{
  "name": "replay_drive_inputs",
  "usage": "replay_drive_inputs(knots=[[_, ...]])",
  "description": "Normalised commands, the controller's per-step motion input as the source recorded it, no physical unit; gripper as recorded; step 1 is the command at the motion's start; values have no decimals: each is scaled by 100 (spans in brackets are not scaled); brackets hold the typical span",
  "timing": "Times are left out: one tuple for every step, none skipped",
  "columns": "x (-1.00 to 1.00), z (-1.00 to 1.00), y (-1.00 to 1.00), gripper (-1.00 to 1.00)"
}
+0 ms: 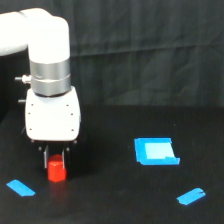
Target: Pick up the red object from the table
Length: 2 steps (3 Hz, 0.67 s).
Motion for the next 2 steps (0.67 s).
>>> replay_drive_inputs(knots=[[0,6,-12,-93],[0,7,-10,-94]])
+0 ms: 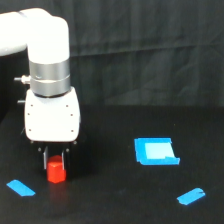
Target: Pick up the red object from the table
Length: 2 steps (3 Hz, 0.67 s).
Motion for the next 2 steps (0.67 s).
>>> replay_drive_inputs(knots=[[0,10,-8,-96],[0,13,-6,-96]])
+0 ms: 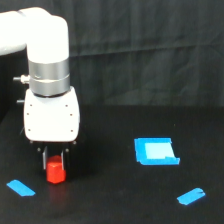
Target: Pick up the red object from the table
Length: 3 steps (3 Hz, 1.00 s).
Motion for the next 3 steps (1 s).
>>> replay_drive_inputs(knots=[[1,16,-5,-97],[2,18,-5,-97],[3,20,-7,-97]])
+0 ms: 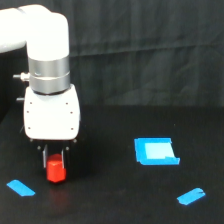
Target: Pick up the red object from the table
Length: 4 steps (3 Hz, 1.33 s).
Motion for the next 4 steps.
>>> replay_drive_inputs(knots=[[6,23,-7,-97],[7,23,-9,-97],[10,27,-11,-96],[13,33,-9,-96]])
